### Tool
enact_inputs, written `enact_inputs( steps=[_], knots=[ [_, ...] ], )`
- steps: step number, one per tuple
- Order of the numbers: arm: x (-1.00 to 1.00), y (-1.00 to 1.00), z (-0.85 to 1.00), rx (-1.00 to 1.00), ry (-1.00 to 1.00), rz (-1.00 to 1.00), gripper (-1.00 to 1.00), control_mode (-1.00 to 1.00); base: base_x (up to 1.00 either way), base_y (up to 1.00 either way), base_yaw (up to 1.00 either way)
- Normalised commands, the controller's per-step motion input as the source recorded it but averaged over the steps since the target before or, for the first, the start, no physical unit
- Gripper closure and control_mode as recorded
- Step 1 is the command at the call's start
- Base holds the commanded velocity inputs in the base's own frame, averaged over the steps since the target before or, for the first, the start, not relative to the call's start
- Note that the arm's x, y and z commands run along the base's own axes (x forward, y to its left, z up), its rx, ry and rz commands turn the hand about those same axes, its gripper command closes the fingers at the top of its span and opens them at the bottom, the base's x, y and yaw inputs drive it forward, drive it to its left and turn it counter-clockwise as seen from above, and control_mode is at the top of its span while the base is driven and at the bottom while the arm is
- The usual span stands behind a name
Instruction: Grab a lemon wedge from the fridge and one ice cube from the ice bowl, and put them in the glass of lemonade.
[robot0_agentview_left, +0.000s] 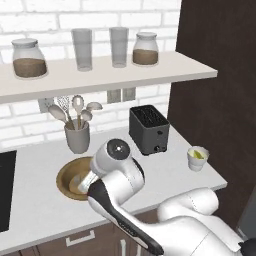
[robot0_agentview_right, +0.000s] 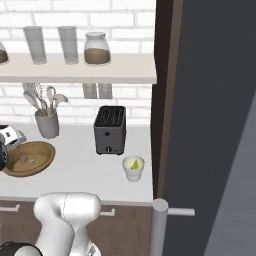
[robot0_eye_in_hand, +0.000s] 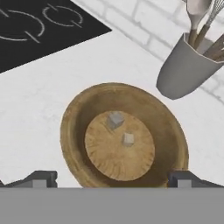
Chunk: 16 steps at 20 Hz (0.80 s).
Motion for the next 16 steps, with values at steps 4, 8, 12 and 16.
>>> enact_inputs(
  steps=[4,8,12,16],
  knots=[
    [0.32,0.19,-0.23,-0.12,0.14,0.08,-1.0,-1.0,0.0,0.0,0.0],
    [0.53,0.04,-0.28,-0.08,0.12,0.0,-1.0,-1.0,0.0,0.0,0.0],
    [0.31,0.1,-0.6,-0.12,0.06,0.0,-1.0,-1.0,0.0,0.0,0.0],
    [0.33,0.36,-0.54,-0.1,0.03,0.0,-1.0,-1.0,0.0,0.0,0.0]
  ],
)
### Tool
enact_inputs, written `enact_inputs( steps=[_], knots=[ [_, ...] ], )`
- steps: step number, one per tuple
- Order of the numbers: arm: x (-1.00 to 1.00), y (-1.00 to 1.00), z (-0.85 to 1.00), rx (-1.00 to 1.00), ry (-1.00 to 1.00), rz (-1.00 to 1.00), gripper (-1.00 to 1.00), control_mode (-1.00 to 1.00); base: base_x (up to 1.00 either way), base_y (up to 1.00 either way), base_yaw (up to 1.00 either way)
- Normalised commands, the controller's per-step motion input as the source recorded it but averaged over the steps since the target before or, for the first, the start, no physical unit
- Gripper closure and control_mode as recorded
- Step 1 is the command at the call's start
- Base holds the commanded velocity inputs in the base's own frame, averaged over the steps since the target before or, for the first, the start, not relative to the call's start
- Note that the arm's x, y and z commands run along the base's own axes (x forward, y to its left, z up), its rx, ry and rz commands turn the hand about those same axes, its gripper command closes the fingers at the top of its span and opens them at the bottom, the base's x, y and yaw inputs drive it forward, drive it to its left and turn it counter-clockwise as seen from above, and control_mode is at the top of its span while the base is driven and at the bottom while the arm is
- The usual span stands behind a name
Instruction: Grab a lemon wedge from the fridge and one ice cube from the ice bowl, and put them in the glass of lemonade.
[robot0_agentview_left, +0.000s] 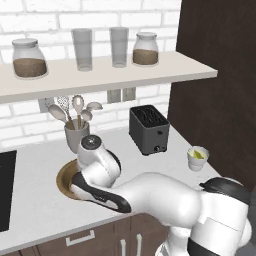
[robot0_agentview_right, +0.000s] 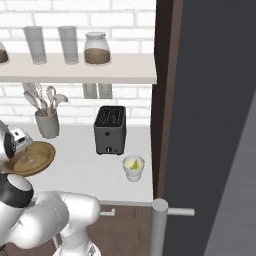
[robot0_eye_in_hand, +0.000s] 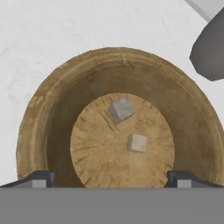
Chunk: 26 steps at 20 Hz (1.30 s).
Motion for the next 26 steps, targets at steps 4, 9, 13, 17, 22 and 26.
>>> enact_inputs(
  steps=[4,9,13,17,22,26],
  knots=[
    [0.49,0.42,-0.24,-0.05,0.03,0.0,-1.0,-1.0,0.0,0.0,0.0],
    [0.48,0.1,-0.2,-0.01,0.09,0.0,-1.0,-1.0,0.0,0.0,0.0],
    [0.04,0.08,-0.49,-0.05,0.1,0.0,-1.0,-1.0,0.0,0.0,0.0],
    [0.08,0.11,-0.41,-0.05,0.04,0.0,-1.0,-1.0,0.0,0.0,0.0],
    [0.2,0.02,-0.38,-0.07,0.0,0.0,-1.0,-1.0,0.0,0.0,0.0],
    [0.46,0.07,-0.09,-0.01,0.0,0.0,-1.0,-1.0,0.0,0.0,0.0]
  ],
)
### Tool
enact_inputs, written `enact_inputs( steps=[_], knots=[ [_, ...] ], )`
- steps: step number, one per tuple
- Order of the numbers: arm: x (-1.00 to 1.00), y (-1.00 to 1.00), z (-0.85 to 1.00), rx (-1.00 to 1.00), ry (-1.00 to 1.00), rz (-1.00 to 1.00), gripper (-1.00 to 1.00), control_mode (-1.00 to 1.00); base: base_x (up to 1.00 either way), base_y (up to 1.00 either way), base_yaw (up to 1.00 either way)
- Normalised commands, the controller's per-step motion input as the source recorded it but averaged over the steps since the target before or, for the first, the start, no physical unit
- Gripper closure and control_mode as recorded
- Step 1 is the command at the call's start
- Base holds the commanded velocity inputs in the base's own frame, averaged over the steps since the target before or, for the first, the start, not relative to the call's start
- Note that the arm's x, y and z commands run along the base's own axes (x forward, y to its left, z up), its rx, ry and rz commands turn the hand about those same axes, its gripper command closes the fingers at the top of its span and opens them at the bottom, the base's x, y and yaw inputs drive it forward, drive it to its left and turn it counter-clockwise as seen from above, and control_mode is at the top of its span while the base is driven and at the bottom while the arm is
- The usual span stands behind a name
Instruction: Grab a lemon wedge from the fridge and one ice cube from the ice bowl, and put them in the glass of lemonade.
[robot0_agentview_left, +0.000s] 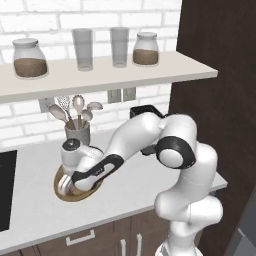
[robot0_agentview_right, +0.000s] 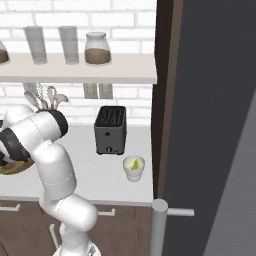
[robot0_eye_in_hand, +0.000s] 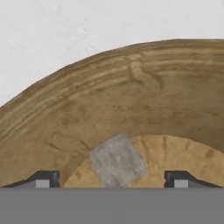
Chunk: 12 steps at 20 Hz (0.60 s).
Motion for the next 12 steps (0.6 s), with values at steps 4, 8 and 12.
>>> enact_inputs(
  steps=[4,8,12],
  knots=[
    [0.12,-0.03,0.01,0.0,-0.02,-0.01,-1.0,-1.0,0.0,0.0,0.0],
    [0.0,-0.13,0.0,0.0,-0.01,0.0,-1.0,-1.0,0.0,0.0,0.0],
    [0.03,-0.19,0.11,0.04,-0.02,-0.06,-1.0,-1.0,0.0,0.0,0.0]
  ],
)
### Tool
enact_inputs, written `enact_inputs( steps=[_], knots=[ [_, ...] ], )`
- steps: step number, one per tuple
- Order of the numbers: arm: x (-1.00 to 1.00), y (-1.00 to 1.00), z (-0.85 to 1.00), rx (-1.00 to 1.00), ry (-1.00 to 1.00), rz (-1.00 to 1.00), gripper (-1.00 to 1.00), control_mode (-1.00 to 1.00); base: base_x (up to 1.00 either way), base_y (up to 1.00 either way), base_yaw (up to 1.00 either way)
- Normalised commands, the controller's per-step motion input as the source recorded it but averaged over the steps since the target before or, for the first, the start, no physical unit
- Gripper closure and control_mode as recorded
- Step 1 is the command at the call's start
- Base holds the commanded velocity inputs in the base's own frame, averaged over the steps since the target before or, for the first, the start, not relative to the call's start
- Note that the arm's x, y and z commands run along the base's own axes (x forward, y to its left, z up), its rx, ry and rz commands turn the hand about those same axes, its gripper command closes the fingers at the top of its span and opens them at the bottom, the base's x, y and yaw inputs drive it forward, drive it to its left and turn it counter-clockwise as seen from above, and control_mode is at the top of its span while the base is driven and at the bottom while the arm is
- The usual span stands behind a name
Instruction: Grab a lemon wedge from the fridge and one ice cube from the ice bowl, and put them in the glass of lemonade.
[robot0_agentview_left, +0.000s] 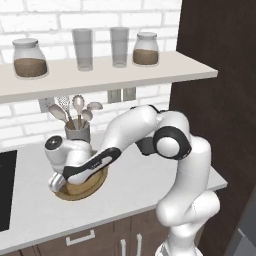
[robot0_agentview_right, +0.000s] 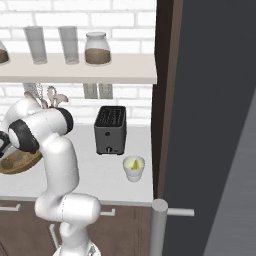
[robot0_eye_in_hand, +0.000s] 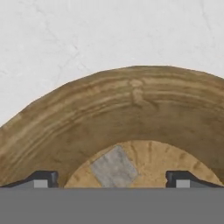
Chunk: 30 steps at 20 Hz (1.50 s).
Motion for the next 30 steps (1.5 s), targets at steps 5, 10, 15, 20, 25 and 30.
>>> enact_inputs(
  steps=[5,10,15,20,25,30],
  knots=[
    [0.02,-0.15,-0.01,0.02,0.0,-0.01,-1.0,-1.0,0.0,0.0,0.0],
    [0.03,-0.26,-0.36,0.0,0.01,0.0,-1.0,-1.0,0.0,0.0,0.0],
    [0.14,-0.26,-0.26,0.0,0.01,0.0,-1.0,-1.0,0.0,0.0,0.0],
    [0.04,-0.03,-0.36,-0.02,0.0,0.01,-1.0,-1.0,0.0,0.0,0.0],
    [-0.05,-0.23,-0.48,-0.01,-0.01,0.04,-1.0,-1.0,0.0,0.0,0.0],
    [0.03,-0.32,-0.13,0.0,-0.01,0.02,-1.0,-1.0,0.0,0.0,0.0]
  ],
)
